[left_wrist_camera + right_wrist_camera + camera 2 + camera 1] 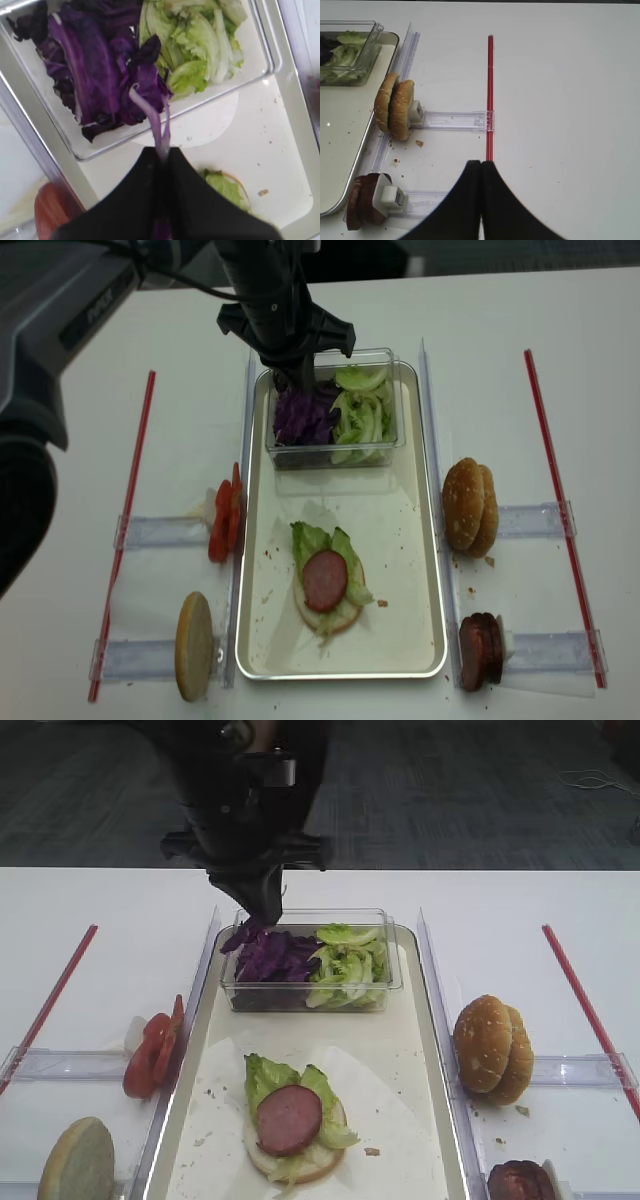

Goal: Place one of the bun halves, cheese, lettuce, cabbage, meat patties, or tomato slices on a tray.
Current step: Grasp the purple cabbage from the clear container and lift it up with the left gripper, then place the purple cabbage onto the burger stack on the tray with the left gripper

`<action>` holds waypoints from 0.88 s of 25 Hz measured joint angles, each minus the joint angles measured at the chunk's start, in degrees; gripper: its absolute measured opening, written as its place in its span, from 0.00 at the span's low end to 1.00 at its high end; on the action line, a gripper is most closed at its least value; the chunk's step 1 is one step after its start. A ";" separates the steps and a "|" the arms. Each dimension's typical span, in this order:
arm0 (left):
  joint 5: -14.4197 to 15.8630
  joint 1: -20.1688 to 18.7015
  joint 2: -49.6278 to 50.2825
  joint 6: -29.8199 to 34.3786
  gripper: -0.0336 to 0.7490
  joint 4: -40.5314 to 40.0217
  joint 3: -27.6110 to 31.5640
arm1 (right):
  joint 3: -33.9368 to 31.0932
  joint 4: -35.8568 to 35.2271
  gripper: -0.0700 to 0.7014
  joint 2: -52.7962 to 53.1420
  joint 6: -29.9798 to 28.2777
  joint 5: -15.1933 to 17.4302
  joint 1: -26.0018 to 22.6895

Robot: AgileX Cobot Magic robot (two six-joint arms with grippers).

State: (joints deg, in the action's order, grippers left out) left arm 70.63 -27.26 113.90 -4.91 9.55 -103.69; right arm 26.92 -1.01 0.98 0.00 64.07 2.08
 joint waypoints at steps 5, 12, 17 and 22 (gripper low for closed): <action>0.00 0.00 -6.90 1.19 0.11 1.36 7.43 | 0.00 0.00 0.10 0.00 0.00 0.00 0.00; -0.10 -2.78 -13.94 2.35 0.11 1.49 17.77 | 0.00 0.00 0.10 0.00 0.00 0.00 0.00; -0.10 -7.12 -16.50 2.46 0.11 1.28 23.92 | 0.00 0.00 0.10 0.00 0.00 0.00 0.00; -0.36 -11.24 -16.91 2.39 0.11 0.18 26.35 | 0.00 0.00 0.10 0.00 0.00 0.00 0.00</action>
State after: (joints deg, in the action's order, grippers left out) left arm 70.28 -38.50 96.99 -2.52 9.73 -77.34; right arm 26.92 -1.01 0.98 0.00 64.07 2.08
